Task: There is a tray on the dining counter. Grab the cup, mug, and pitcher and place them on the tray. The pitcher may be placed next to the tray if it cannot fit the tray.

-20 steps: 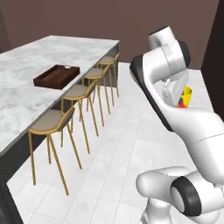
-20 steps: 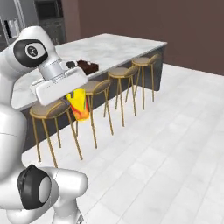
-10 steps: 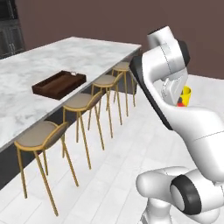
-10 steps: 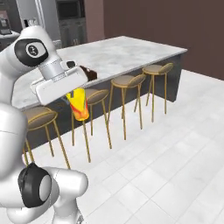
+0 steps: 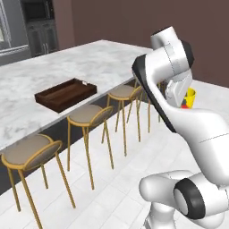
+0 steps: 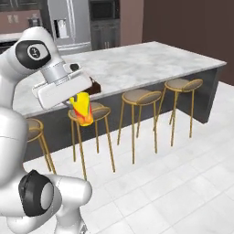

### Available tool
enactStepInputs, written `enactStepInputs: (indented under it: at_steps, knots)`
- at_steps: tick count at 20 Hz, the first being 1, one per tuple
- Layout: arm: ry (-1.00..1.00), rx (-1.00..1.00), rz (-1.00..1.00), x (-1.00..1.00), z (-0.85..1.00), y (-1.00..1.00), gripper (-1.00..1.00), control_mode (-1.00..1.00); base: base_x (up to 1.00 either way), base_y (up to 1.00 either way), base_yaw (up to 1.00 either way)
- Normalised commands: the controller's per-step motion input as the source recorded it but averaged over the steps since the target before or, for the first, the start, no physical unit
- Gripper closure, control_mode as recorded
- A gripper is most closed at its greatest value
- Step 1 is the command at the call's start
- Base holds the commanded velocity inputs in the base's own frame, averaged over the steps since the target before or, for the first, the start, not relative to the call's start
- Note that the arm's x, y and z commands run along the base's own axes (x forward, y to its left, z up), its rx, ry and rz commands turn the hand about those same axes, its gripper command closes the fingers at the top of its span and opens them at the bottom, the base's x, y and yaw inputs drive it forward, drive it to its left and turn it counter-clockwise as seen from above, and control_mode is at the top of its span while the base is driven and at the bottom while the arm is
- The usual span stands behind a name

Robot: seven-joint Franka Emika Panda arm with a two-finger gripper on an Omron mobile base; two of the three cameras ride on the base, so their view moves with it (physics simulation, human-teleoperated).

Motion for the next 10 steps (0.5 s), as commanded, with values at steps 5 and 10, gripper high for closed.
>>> enactStepInputs:
  at_steps: [5, 10]
  knots:
    - [0.00, 0.00, 0.00, 0.00, 0.00, 0.00, 1.00, 1.00, 0.66, -0.60, 0.40]
    - [0.00, 0.00, 0.00, 0.00, 0.00, 0.00, 1.00, 1.00, 0.60, -0.33, 0.37]
